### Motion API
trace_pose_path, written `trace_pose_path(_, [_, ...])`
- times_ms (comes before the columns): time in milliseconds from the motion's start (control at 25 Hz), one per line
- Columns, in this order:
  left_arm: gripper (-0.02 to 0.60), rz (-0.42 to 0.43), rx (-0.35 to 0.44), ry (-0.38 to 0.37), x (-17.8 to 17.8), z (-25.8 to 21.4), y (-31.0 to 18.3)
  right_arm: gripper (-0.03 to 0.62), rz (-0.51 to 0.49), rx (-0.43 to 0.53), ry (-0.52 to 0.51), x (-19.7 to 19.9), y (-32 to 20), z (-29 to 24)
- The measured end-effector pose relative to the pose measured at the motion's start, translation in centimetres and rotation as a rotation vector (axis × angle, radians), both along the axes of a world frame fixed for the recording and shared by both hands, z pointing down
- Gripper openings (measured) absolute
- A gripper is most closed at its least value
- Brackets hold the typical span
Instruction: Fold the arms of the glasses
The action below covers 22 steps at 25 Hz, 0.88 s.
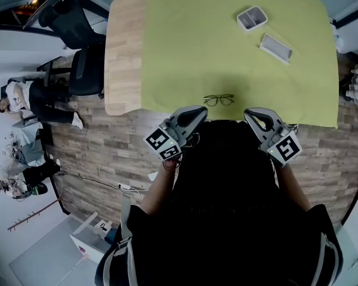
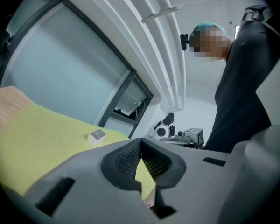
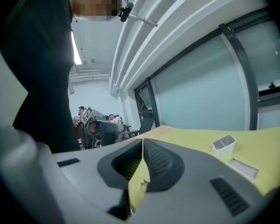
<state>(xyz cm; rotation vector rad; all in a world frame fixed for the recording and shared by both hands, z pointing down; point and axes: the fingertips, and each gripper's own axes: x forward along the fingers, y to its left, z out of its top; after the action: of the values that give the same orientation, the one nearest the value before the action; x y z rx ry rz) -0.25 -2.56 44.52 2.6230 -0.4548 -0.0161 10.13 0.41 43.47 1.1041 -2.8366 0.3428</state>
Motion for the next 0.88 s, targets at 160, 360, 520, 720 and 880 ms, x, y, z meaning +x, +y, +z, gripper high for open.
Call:
trace_pose_path(160, [0.018,-0.002,0.061,0.000,0.5,-1.7,0.2,0.032,0.016,0.040,-0.045,0.1,0.6,-2.7])
trace_pose_path(360, [0.018,-0.030,0.101,-0.004,0.4,-3.0,0.6,0.034,0.069,0.088,-0.090,0.8,0.5,-5.5])
trace_pose_path(520, [0.018,-0.046,0.095,-0.008,0.7,-2.9,0.9,0.035,0.039,0.181,-0.013,0.1,0.5,-6.6])
trace_pose_path(720, [0.018,-0.075,0.120,0.009,1.4,-4.2,0.8,0.035,-0.010,0.177,-0.079,-0.3,-0.1,-7.7])
trace_pose_path(880, [0.018,-0.099,0.151,0.031,1.3,-5.4,0.9,0.035,0.008,0.183,-0.146,0.1,0.1,-8.9])
